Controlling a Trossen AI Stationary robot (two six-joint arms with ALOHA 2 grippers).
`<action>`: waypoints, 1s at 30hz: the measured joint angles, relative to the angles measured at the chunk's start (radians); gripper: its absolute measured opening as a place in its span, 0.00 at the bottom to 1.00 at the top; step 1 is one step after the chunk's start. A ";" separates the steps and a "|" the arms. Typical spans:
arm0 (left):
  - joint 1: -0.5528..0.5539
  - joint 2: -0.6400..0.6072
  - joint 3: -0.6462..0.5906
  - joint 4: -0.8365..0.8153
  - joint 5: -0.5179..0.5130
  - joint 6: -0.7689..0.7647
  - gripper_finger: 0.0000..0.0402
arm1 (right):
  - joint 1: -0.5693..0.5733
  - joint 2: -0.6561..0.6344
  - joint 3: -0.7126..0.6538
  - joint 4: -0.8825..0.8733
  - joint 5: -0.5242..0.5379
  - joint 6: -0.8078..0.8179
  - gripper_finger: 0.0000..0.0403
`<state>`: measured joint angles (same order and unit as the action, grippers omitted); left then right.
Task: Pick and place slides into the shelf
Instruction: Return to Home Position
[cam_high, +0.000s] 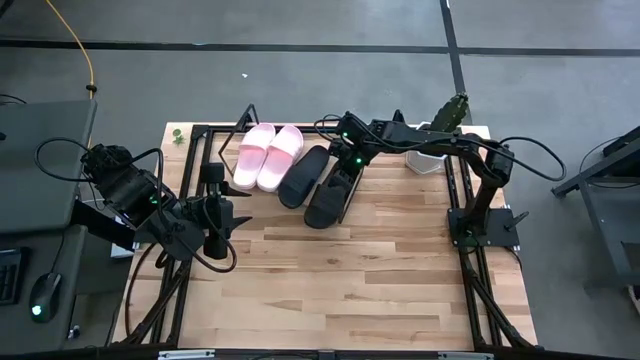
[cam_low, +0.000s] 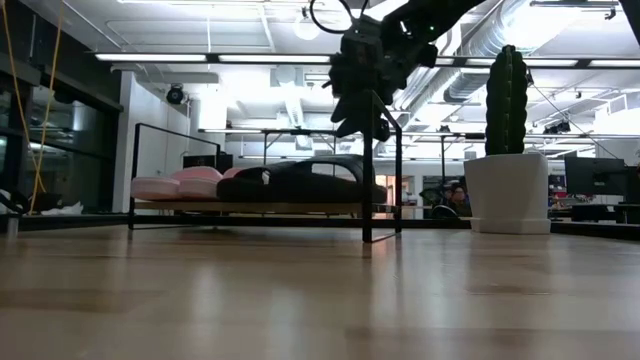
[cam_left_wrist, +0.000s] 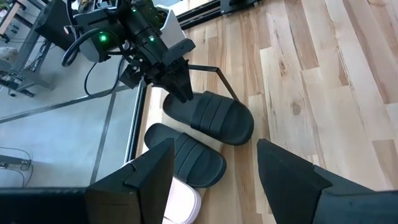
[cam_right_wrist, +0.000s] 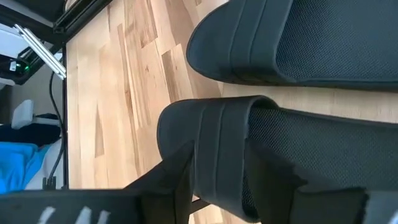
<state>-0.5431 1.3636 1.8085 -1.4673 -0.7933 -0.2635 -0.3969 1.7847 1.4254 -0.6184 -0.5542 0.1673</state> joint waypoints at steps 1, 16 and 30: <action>0.000 0.000 0.000 0.000 0.000 0.000 0.52 | 0.000 0.000 0.000 0.003 0.001 -0.003 0.32; 0.000 -0.021 0.000 0.000 -0.037 0.005 0.52 | 0.009 -0.020 0.058 0.077 -0.029 -0.001 0.32; 0.000 -0.154 0.000 -0.001 -0.002 -0.032 0.52 | 0.132 -0.147 0.209 0.076 0.024 -0.112 0.32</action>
<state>-0.5434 1.2099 1.8084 -1.4681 -0.7956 -0.2958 -0.2653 1.6378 1.6344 -0.5424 -0.5300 0.0556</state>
